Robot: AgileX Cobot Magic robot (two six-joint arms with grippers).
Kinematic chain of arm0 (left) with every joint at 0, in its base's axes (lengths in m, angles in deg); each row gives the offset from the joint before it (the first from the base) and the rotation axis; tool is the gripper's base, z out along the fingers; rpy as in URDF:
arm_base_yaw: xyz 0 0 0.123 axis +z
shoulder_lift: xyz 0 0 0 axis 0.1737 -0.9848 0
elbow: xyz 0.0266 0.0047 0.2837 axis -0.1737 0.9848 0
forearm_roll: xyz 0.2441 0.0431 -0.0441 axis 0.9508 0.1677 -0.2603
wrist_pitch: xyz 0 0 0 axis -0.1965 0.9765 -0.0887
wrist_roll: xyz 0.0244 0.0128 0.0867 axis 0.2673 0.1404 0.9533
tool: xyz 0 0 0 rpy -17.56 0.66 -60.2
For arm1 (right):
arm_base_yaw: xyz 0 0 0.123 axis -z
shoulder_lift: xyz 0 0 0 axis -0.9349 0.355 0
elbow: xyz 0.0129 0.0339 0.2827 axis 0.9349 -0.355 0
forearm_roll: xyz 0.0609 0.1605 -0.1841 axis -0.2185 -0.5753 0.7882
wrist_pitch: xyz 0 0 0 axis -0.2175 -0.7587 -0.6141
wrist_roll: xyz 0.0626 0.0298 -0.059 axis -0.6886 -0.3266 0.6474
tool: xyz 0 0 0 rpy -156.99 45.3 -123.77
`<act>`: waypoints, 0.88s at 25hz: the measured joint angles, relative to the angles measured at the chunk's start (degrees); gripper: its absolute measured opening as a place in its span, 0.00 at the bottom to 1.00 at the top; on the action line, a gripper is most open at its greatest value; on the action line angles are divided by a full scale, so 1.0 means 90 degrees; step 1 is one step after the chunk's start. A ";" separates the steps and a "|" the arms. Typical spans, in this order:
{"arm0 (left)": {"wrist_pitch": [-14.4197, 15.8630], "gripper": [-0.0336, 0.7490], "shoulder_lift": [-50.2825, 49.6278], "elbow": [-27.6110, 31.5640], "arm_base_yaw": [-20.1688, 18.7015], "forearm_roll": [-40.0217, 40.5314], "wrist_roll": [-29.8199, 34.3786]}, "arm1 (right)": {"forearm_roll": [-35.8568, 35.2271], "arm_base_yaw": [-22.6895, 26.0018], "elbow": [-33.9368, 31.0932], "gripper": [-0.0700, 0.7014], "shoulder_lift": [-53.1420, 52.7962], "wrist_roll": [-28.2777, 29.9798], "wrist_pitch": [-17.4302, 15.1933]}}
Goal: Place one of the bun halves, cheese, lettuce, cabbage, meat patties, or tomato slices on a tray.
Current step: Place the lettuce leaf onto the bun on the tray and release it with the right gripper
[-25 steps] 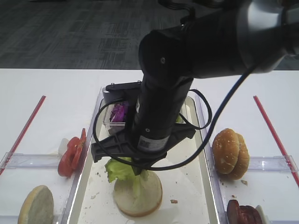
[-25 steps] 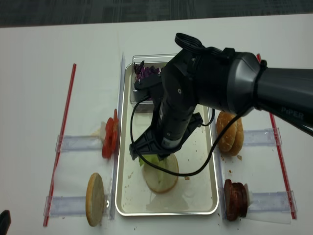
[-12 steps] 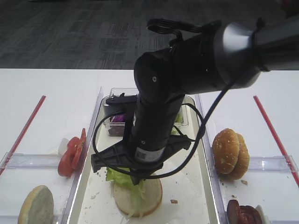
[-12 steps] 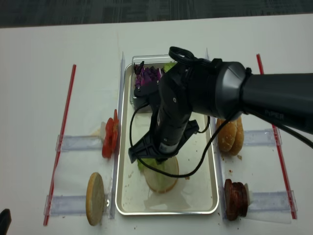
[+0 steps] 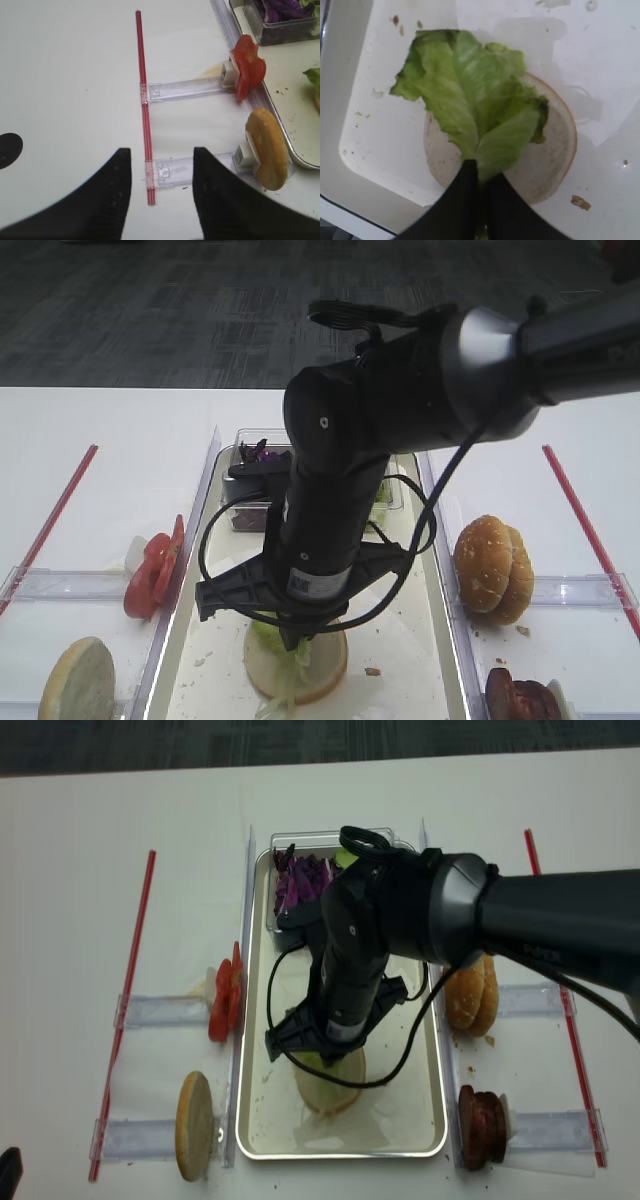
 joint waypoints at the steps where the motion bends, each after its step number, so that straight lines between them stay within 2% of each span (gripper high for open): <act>1: 0.0000 0.43 0.0000 0.0000 0.0000 0.0000 0.0000 | -0.0028 0.0000 0.0000 0.15 0.0050 0.0000 0.0000; 6: 0.0000 0.43 0.0000 0.0000 0.0000 0.0000 0.0000 | -0.0038 0.0000 0.0000 0.15 0.0101 0.0000 -0.0014; 9: 0.0000 0.43 0.0000 0.0000 0.0000 0.0000 0.0000 | -0.0038 0.0000 0.0000 0.21 0.0101 0.0000 -0.0014; 17: 0.0000 0.43 0.0000 0.0000 0.0000 0.0000 0.0000 | 0.0037 0.0000 0.0000 0.63 0.0101 0.0000 -0.0014; 19: 0.0000 0.43 0.0000 0.0000 0.0000 0.0000 0.0000 | 0.0090 0.0000 0.0000 0.69 0.0101 0.0000 -0.0064; 22: 0.0000 0.43 0.0000 0.0000 0.0000 0.0000 0.0000 | 0.0151 0.0000 0.0000 0.73 0.0101 0.0000 -0.0190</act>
